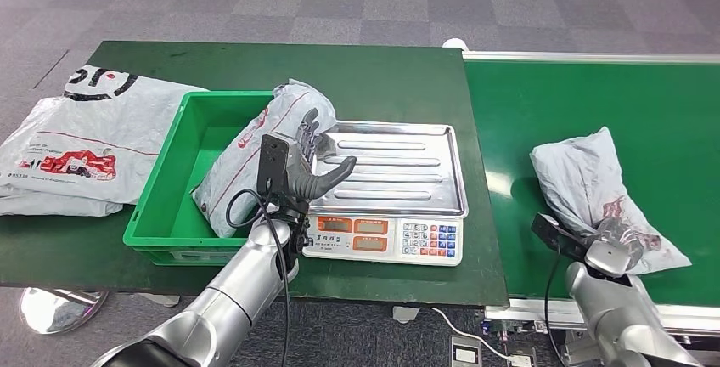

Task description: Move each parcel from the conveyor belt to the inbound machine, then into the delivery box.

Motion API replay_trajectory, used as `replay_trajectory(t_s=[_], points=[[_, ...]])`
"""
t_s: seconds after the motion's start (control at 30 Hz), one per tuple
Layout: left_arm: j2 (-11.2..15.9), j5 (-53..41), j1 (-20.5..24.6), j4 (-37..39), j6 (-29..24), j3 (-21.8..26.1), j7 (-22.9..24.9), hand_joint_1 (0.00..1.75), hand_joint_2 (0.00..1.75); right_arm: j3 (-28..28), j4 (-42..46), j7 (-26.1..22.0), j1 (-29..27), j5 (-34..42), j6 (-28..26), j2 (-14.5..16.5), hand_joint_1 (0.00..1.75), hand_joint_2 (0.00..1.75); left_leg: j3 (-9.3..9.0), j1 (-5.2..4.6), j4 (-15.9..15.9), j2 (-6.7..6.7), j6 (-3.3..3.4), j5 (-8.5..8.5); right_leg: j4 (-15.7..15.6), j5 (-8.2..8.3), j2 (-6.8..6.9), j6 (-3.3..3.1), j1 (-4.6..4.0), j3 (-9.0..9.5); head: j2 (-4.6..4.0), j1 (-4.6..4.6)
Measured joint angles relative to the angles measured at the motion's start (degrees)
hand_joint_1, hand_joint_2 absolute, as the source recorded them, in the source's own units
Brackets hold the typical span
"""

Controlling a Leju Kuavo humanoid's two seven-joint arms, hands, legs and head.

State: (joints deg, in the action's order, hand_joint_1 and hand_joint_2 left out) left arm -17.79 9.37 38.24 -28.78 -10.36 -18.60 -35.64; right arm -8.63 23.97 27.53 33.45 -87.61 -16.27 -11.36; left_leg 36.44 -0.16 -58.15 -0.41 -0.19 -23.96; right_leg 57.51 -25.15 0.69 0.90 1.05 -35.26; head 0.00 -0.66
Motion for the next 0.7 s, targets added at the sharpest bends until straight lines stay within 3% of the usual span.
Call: replay_trajectory(t_s=[0.37,0.63,0.7], points=[[0.1,-0.2,-0.2,-0.4,0.1,1.2,0.1,0.00,1.75,0.0,0.1,-5.9,0.9,2.0,-0.9,0.6,1.75,1.75,0.01,0.00,0.0,0.00,0.00,0.00,0.0,0.00,0.00,0.00,0.00,0.00,0.00,0.00],[0.6,-0.5,-0.5,-0.7,-0.3,1.7,-0.3,0.00,1.75,0.0,0.7,-15.8,1.4,8.9,-15.8,1.3,1.75,1.75,0.01,0.00,0.0,0.00,0.00,0.00,0.0,0.00,-0.02,0.00,0.00,-0.01,0.00,0.00],[0.7,-0.8,-0.6,-0.7,-0.6,1.8,-0.5,0.00,1.75,0.0,2.5,-20.5,1.1,12.0,-20.2,1.7,1.75,1.75,0.01,0.00,0.0,0.01,-0.01,0.01,0.0,0.00,-0.03,0.00,0.00,-0.02,0.00,0.00]])
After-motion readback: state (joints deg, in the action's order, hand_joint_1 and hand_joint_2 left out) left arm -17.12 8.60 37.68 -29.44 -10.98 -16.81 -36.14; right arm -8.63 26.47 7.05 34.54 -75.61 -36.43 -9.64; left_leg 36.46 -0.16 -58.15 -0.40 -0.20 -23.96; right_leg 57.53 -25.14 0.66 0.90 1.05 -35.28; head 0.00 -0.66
